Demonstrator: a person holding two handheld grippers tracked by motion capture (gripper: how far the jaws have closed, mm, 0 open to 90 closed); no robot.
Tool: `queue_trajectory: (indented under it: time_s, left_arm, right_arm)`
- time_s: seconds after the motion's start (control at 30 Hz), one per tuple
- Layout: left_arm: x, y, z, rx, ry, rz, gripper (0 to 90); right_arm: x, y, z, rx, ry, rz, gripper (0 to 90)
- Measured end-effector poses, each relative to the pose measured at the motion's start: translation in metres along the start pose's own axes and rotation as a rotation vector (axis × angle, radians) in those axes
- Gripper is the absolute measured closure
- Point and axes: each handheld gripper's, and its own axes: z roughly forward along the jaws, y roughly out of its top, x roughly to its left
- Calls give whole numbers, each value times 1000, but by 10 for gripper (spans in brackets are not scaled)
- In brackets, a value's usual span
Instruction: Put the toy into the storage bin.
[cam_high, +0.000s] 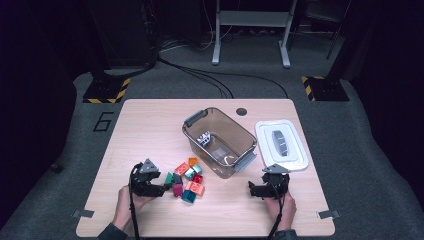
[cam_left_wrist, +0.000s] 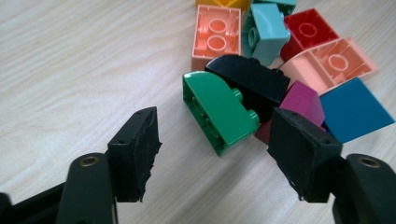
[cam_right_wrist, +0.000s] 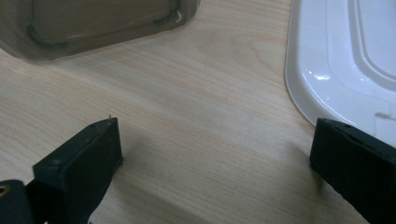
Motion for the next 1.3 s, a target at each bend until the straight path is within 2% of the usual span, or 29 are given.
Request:
queue_trajectory:
  time_s: [0.03,0.07,0.2,0.23,0.27,0.33,0.37,0.47,0.57,0.6,0.67,0.7,0.73,0.77,0.8,0.97,1.1,1.2,1.23,1.27,1.3]
  left_arm:
    - [-1,-1,1,-3,-8,-7,341]
    - [0,-3,2,-9,4,-3,396]
    - [1,-5,2,0,-8,-5,528]
    - [2,-6,3,-12,-6,-10,562]
    - [2,-7,3,-8,-8,-6,562]
    - [4,-8,3,-13,-2,-6,638]
    - [7,-9,2,-14,-9,-18,659]
    - [10,-10,2,-16,-8,-18,704]
    - [14,-12,0,-23,-5,-39,700]
    - [15,-12,0,-25,-3,-40,667]
    - [15,-12,-1,-26,1,-60,530]
    - [15,-11,-2,-28,-1,-56,490]
    - [14,-11,-2,-44,2,-63,400]
    - [12,-8,-3,-46,4,-61,369]
    - [11,-7,-1,-55,10,-54,369]
    - [12,-1,6,-32,8,-54,400]
    - [14,13,12,-18,13,-54,417]
    - [16,20,15,9,14,-39,440]
    - [18,27,18,69,3,-22,441]
    - [18,27,18,69,3,-22,454]
    - [19,30,22,94,-1,-38,467]
  right_arm:
    - [0,0,0,0,0,0,15]
    - [0,0,0,-1,-1,1,15]
    - [0,0,0,-2,-3,1,17]
    - [0,0,0,-2,-3,1,17]
    - [0,0,0,-2,-3,1,17]
    - [0,0,0,-2,-3,1,17]
    - [0,0,0,-2,-3,1,17]
    - [0,0,0,-2,-3,1,17]
    - [0,0,0,-3,-2,1,17]
    - [0,0,0,-2,-2,1,17]
    - [0,0,0,-2,-4,2,17]
    - [0,0,0,-1,-1,0,17]
    - [0,0,0,-1,-2,1,17]
    - [0,0,0,-2,-3,1,17]
    - [0,0,0,-2,-2,1,17]
    - [0,0,0,-2,-3,1,17]
    - [0,0,0,-2,-3,2,17]
    - [0,0,0,-2,-2,2,17]
    - [0,0,0,-2,-3,1,17]
    - [0,0,0,-2,-3,1,17]
    - [0,0,0,-4,-8,5,18]
